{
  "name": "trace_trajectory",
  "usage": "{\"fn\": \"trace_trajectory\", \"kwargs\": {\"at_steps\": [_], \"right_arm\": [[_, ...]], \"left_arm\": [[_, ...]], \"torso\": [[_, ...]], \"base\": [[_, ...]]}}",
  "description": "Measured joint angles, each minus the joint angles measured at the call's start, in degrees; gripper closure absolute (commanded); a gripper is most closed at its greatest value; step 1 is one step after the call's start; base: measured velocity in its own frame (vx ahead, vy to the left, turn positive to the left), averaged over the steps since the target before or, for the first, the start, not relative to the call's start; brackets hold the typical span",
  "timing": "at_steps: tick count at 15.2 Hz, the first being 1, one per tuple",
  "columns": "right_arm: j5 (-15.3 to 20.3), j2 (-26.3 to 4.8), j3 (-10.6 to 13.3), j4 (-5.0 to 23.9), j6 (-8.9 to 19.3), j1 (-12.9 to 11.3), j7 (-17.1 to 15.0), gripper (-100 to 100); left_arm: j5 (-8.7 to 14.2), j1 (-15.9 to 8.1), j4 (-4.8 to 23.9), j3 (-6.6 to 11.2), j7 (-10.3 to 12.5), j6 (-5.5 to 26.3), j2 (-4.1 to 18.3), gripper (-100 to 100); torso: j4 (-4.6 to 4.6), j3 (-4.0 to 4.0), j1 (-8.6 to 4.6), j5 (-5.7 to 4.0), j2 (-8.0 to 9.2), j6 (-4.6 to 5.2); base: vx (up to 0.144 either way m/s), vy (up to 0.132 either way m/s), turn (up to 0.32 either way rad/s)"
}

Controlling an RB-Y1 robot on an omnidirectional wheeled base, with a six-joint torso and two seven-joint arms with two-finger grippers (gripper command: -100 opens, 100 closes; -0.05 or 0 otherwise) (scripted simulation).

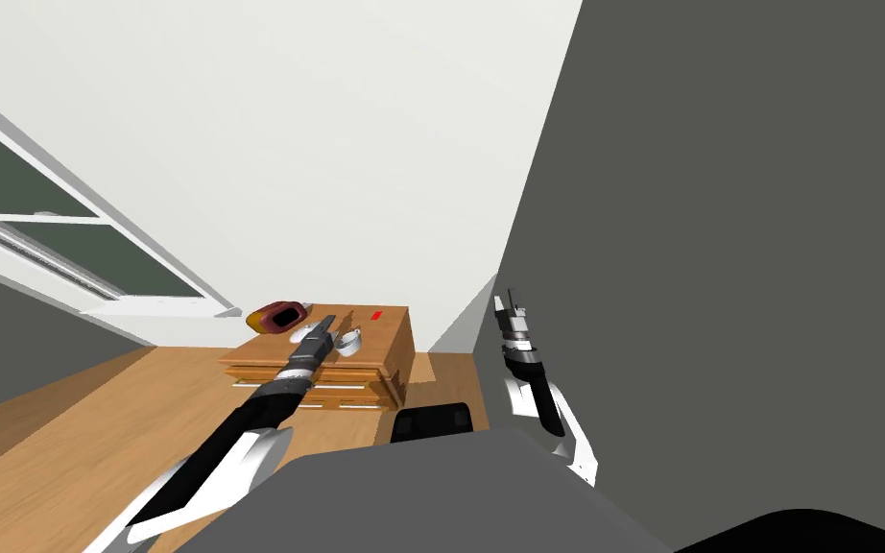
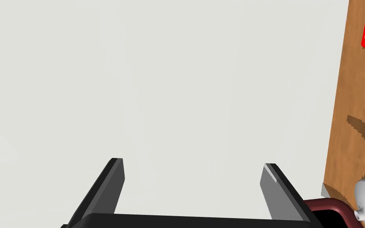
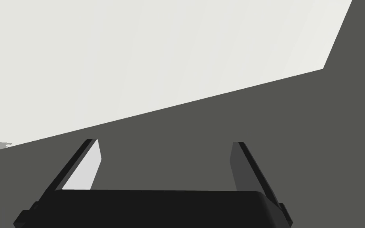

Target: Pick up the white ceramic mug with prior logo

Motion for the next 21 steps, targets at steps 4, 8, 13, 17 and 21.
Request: {"fn": "trace_trajectory", "kwargs": {"at_steps": [4,8,13,17,21], "right_arm": [[0.0,0.0,0.0,0.0,0.0,0.0,0.0,0],[0.0,0.0,0.0,0.0,0.0,0.0,0.0,0],[0.0,0.0,0.0,0.0,0.0,0.0,0.0,0],[0.0,0.0,0.0,0.0,0.0,0.0,0.0,0],[0.0,0.0,0.0,0.0,0.0,0.0,0.0,0]], "left_arm": [[1.5,0.3,1.0,0.81,-1.0,4.3,1.4,-100],[3.4,1.6,1.3,1.93,-1.8,8.5,3.1,-100],[5.6,1.8,2.8,3.26,-2.8,14.0,5.1,-100],[7.0,2.1,4.1,3.98,-3.9,18.5,6.1,-100],[8.7,2.6,4.7,5.12,-4.6,22.9,7.7,-100]], "torso": [[0.00,-0.01,0.00,0.00,-0.03,0.01],[-0.02,-0.04,0.02,0.01,-0.07,0.01],[-0.02,-0.05,0.05,0.01,-0.09,0.00],[-0.02,-0.06,0.07,0.02,-0.10,0.00],[-0.03,-0.07,0.10,0.02,-0.12,0.00]], "base": [[0.034,-0.034,-0.038],[0.042,-0.025,-0.025],[0.050,-0.021,-0.036],[0.048,-0.014,-0.030],[0.060,-0.010,-0.034]]}}
